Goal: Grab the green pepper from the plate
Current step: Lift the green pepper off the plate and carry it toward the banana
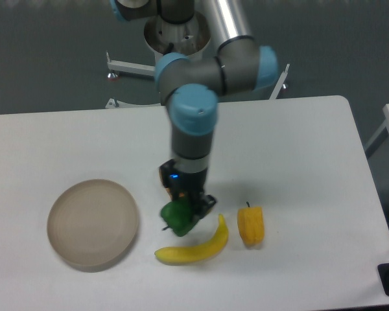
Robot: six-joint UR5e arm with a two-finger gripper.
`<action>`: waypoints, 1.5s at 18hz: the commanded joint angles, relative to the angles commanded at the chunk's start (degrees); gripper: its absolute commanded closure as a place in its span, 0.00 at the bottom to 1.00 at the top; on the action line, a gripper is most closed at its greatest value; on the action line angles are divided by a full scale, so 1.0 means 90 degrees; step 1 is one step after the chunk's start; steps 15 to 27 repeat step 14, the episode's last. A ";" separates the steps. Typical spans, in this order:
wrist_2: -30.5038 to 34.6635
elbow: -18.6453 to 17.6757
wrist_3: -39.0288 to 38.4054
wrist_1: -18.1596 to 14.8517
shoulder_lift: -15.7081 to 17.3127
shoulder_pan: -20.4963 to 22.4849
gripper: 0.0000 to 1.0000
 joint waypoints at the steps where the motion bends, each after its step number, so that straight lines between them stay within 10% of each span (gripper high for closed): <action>1: 0.0001 0.0000 0.0157 0.0000 0.0010 0.0088 0.57; 27: 0.0020 0.0146 0.0412 -0.0010 -0.0019 0.0411 0.57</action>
